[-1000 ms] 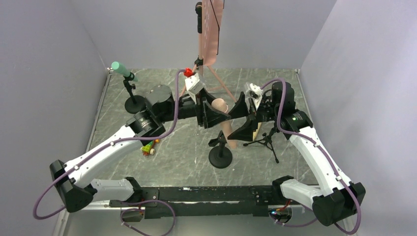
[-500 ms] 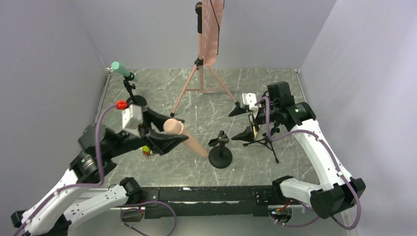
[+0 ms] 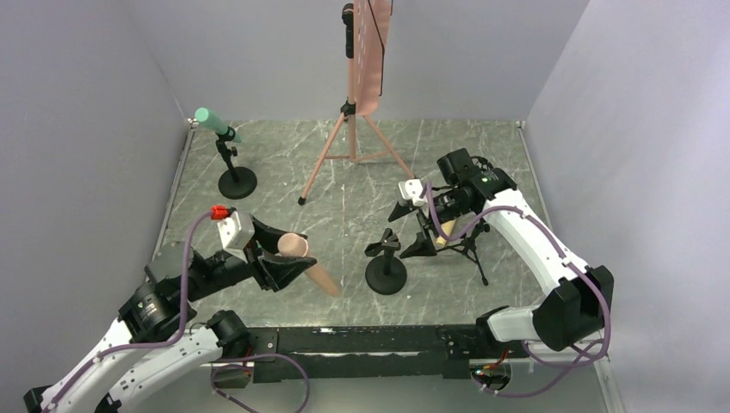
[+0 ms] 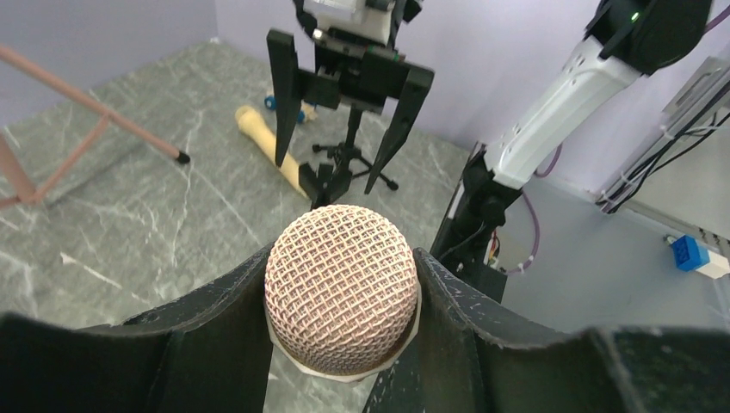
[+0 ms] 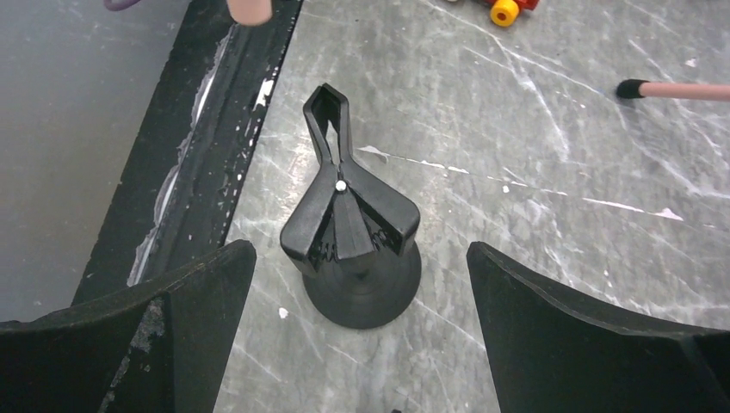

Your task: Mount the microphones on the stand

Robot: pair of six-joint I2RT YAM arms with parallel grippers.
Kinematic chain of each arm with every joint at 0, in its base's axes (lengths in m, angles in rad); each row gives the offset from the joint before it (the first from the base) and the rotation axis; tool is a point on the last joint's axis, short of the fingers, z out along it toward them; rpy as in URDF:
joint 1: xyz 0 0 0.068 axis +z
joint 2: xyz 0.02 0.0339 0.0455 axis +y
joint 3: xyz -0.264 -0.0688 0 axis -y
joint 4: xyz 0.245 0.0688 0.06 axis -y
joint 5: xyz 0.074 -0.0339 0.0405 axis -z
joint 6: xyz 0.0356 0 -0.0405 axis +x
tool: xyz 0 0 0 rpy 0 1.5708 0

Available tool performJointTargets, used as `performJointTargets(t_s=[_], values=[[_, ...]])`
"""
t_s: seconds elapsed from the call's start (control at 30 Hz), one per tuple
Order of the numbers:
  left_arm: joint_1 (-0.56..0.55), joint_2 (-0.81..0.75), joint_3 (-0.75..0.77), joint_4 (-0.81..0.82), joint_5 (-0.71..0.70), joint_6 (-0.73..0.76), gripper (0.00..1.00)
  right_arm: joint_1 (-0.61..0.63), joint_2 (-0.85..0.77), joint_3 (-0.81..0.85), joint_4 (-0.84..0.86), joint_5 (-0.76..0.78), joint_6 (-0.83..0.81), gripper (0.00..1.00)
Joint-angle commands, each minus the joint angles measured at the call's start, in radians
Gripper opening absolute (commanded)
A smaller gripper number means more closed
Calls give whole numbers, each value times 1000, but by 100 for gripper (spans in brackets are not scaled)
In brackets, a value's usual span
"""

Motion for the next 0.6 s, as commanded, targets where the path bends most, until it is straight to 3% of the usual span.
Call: performJointTargets(t_s=[0.0, 0.4, 0.57], values=[[2, -39, -66, 68, -29, -45, 0, 34, 29, -4, -7, -45, -39, 100], [3, -67, -108, 79, -51, -78, 0, 46, 68, 22, -30, -76, -40, 85], [2, -53, -109, 99, -47, -77, 0, 48, 51, 17, 22, -71, 38, 68]])
